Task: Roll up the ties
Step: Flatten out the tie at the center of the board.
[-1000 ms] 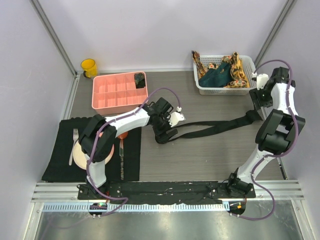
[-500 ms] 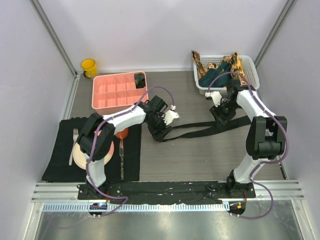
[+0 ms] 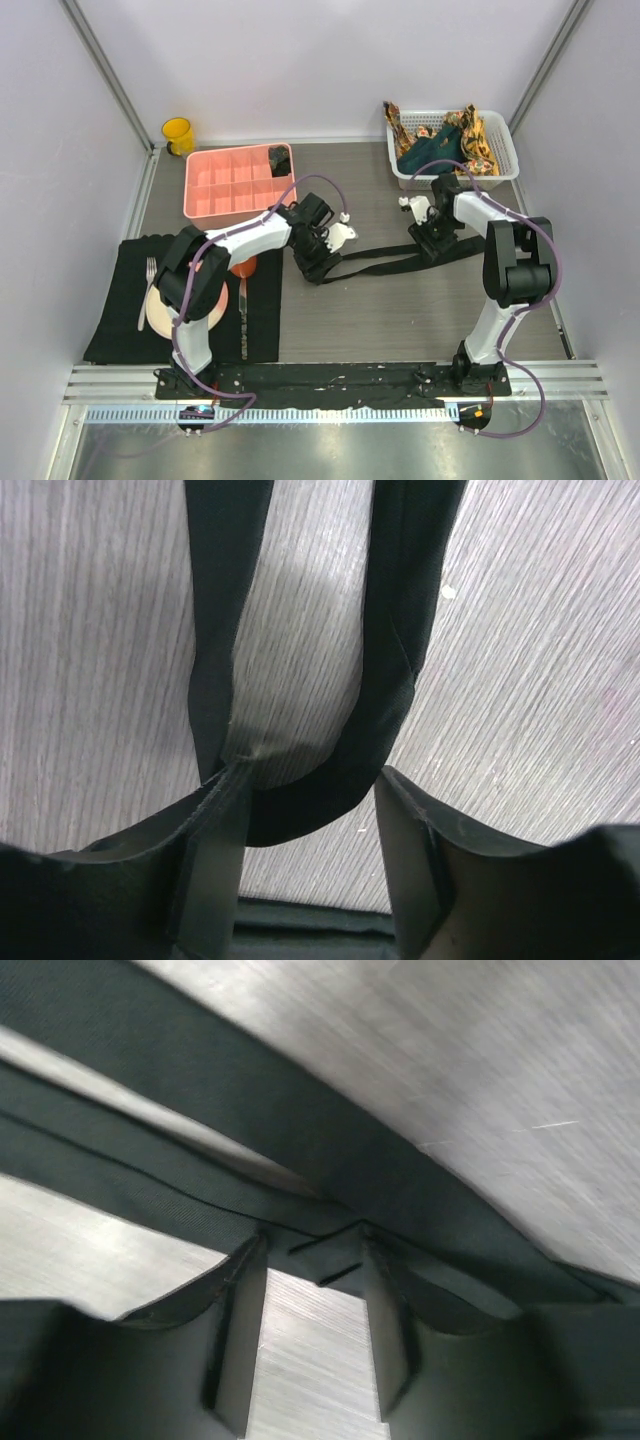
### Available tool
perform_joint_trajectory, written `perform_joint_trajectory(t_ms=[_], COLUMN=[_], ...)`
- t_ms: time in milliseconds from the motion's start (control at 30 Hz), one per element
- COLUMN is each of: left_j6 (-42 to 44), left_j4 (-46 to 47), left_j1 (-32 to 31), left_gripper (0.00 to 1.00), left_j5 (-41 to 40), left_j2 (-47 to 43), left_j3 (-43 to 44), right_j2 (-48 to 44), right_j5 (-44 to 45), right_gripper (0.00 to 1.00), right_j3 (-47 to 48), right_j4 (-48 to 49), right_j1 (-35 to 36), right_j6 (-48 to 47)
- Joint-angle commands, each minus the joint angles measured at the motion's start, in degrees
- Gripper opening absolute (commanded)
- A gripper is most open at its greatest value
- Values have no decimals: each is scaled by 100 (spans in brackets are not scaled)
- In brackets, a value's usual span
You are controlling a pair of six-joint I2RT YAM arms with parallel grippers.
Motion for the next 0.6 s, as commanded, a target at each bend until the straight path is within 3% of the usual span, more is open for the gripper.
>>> perform_joint_trajectory(t_ms=[0,300,367,567], left_j6=[49,278,357,489], left_j4=[-162,-355,-425,-461], left_j1=[22,163,198,251], left_gripper=[54,25,17,6], left_j5=[-28,-239,-265,-327], left_j2=[-40,56,56,-5], left_j3=[-91,-179,-196,-319], right_j2=[39,-277,-269,-251], right_j5=[475,923,906,546], right_gripper=[41,1,1,1], right_j3=[-114,105,307,1045], right_j4=[524,349,243,-495], right_j1=[3,-137,-234,-656], right_j6=[227,-45,-89,-239])
